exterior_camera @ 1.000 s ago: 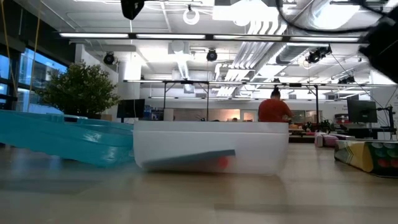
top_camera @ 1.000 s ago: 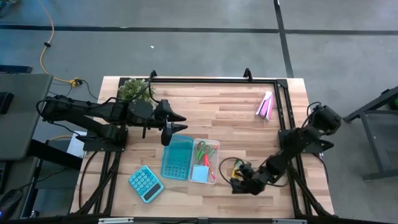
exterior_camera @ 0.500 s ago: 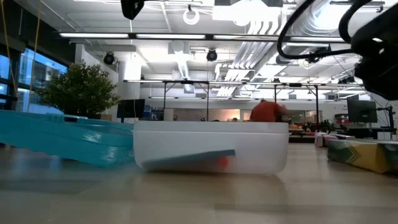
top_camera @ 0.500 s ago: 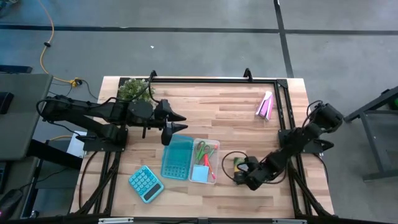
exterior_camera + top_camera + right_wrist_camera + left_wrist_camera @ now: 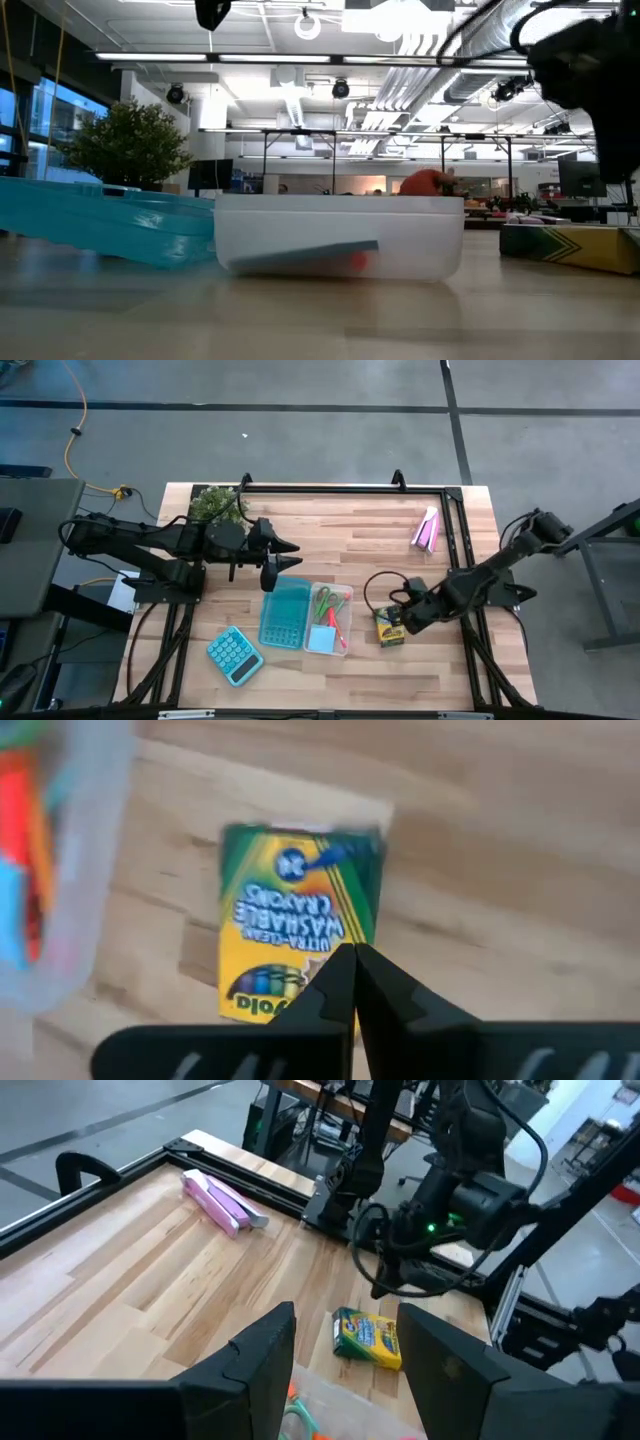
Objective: Pack school essentials
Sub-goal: Put the yellow crayon box into the blue supply box
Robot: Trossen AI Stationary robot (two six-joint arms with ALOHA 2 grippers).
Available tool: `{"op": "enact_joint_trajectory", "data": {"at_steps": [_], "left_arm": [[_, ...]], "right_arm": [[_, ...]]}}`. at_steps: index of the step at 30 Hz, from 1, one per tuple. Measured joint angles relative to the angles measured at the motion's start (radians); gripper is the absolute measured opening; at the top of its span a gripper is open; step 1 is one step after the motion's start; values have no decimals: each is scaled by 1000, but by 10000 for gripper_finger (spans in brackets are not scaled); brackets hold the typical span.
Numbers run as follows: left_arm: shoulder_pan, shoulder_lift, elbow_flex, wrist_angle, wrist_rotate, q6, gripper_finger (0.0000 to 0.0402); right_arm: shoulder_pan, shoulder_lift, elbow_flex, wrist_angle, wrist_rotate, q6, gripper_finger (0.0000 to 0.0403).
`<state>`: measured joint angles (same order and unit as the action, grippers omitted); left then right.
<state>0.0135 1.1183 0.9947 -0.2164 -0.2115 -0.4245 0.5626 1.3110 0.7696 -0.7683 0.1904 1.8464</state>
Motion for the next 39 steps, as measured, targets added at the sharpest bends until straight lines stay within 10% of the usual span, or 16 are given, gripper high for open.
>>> {"op": "enact_joint_trajectory", "data": {"at_steps": [7, 18, 28, 39], "left_arm": [[0, 0, 0, 2, -6, -10, 165], [0, 0, 0, 4, -9, -17, 165], [0, 0, 0, 4, -9, -17, 165], [1, 0, 0, 4, -16, -18, 165]], "right_arm": [[-2, -64, 0, 89, -169, -323, 0], [41, 208, 0, 367, -295, -310, 0], [-33, 243, 0, 369, -210, -344, 0], [-287, 244, 1, 107, -171, -734, 0]]}}
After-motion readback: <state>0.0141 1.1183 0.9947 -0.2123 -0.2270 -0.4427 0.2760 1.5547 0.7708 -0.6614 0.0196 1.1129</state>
